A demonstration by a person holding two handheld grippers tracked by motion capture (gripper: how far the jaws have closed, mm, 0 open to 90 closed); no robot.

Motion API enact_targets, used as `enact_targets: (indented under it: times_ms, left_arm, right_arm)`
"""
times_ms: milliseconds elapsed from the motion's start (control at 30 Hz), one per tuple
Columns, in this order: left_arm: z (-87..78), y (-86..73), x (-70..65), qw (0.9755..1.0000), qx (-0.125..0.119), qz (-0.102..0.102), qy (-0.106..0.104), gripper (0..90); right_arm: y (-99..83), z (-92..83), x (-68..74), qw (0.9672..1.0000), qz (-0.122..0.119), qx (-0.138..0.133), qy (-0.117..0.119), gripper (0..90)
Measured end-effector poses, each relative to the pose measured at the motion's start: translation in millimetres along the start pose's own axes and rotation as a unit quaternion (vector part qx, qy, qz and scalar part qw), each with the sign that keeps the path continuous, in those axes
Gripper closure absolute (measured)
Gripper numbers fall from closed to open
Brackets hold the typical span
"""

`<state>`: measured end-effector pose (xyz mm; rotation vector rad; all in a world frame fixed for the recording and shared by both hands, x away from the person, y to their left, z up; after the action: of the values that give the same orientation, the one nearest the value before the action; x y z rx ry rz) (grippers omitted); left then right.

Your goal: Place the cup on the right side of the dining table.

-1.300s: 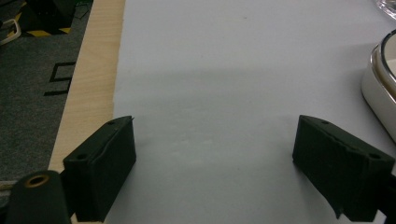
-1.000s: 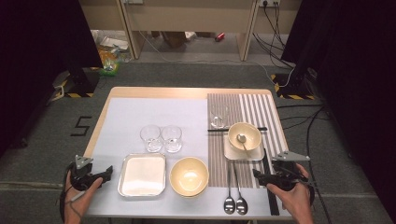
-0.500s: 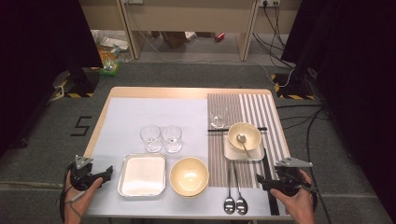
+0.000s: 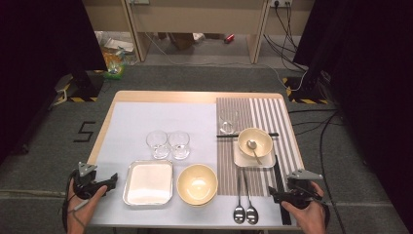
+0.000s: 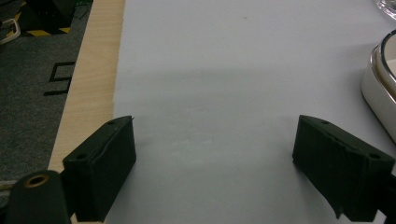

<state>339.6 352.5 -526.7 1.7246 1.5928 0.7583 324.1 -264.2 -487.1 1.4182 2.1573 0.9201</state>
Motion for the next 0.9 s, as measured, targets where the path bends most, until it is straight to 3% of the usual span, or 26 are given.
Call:
enact_targets:
  times_ms: [333, 533, 667, 900]
  left_arm:
    - [-0.1, 0.0, 0.3, 1.0, 0.001, 0.0, -0.001, 12.3]
    - [-0.2, 0.0, 0.5, 1.0, 0.001, 0.0, -0.002, 12.3]
    - [0.1, -0.1, 0.3, 1.0, -0.001, -0.001, -0.002, 12.3]
    - [0.0, -0.1, 0.4, 1.0, -0.001, 0.0, -0.001, 12.3]
  right_arm:
    - [-16.3, 4.2, -4.2, 0.9998, 0.007, 0.018, -0.001, 19.1]
    - [-21.2, 3.9, -4.5, 0.9999, -0.003, 0.014, 0.002, 18.8]
    - [-26.4, 4.5, -2.4, 0.9996, -0.029, -0.001, -0.007, 18.3]
    - [-30.6, 4.1, -2.6, 0.9993, -0.03, -0.02, -0.006, 18.2]
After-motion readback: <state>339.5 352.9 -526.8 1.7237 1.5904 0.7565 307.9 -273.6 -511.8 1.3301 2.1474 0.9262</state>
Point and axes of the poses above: each handheld gripper's, and its own axes: z roughly forward along the jaws, y roughly out of its top, x roughly to its left, the point moved 3 cm from there along z, roughly forward along the jaws, and after that the axes turned 4 degrees about -x, right-handed, at the moved point
